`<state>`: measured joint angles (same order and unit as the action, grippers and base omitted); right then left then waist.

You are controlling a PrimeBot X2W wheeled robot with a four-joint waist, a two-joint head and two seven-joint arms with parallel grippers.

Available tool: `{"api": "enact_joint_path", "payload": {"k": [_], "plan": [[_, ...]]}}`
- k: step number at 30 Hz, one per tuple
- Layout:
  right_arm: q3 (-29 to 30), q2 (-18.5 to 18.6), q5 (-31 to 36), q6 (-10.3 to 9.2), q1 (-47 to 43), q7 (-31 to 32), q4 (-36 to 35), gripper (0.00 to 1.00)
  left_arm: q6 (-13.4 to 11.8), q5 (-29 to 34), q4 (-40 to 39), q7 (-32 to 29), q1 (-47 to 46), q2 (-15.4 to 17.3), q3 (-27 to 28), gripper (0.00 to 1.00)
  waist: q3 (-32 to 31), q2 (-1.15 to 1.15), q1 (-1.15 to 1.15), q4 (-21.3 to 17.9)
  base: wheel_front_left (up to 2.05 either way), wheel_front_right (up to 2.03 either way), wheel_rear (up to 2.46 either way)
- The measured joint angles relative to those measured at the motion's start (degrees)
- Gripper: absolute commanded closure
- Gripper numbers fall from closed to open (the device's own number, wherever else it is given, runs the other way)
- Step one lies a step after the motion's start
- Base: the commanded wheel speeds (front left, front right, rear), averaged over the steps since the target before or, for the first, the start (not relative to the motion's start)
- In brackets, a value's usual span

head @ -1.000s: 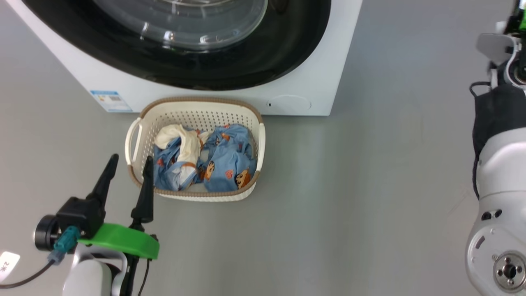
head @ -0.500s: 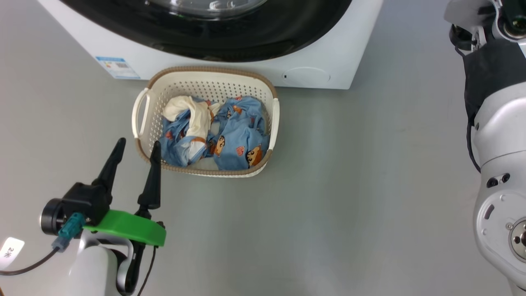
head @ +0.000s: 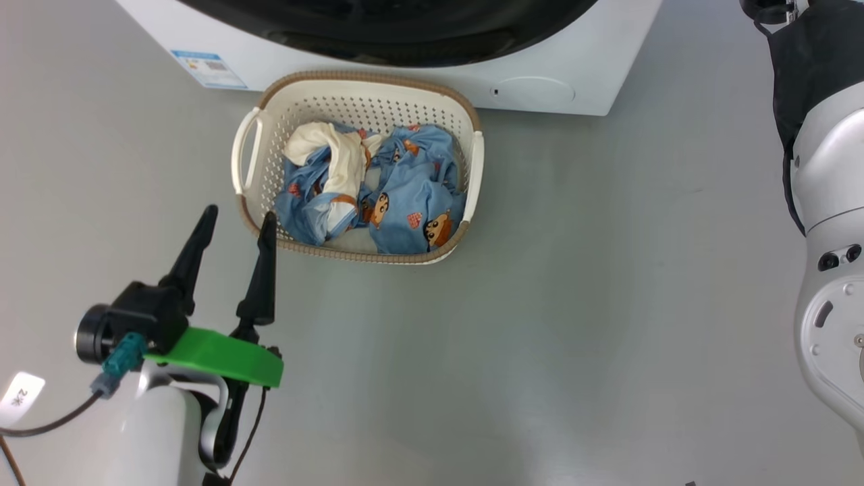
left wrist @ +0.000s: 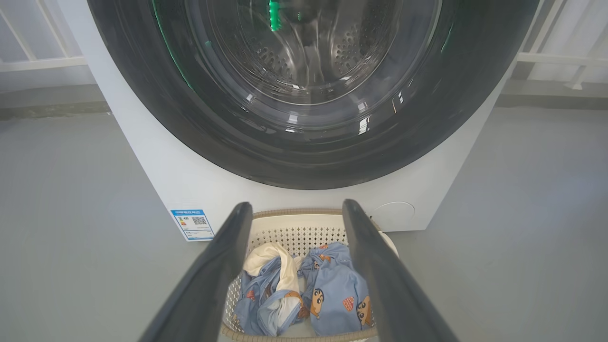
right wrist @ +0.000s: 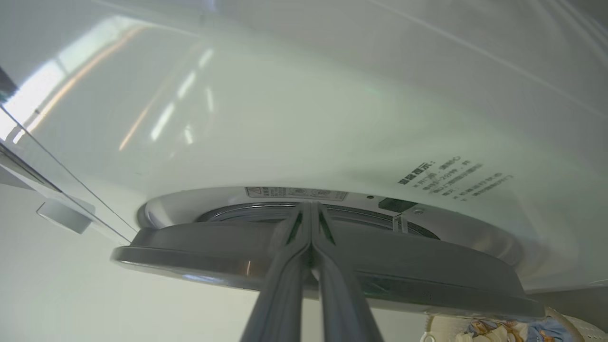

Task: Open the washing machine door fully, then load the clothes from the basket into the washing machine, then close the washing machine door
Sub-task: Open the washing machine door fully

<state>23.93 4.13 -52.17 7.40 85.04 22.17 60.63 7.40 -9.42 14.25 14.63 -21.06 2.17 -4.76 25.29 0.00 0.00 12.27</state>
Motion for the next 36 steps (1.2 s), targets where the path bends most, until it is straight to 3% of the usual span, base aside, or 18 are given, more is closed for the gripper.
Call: {"api": "enact_joint_path", "payload": {"k": [36], "plan": [[6.67, 0.12, 10.67, 0.00, 4.28, 2.08, 3.48, 1.00, 0.00, -3.57, -0.20, 0.01, -2.59, -1.01, -1.21, 0.00, 4.36, 0.00, 0.00, 2.94, 0.00, 0.00, 0.00]]}}
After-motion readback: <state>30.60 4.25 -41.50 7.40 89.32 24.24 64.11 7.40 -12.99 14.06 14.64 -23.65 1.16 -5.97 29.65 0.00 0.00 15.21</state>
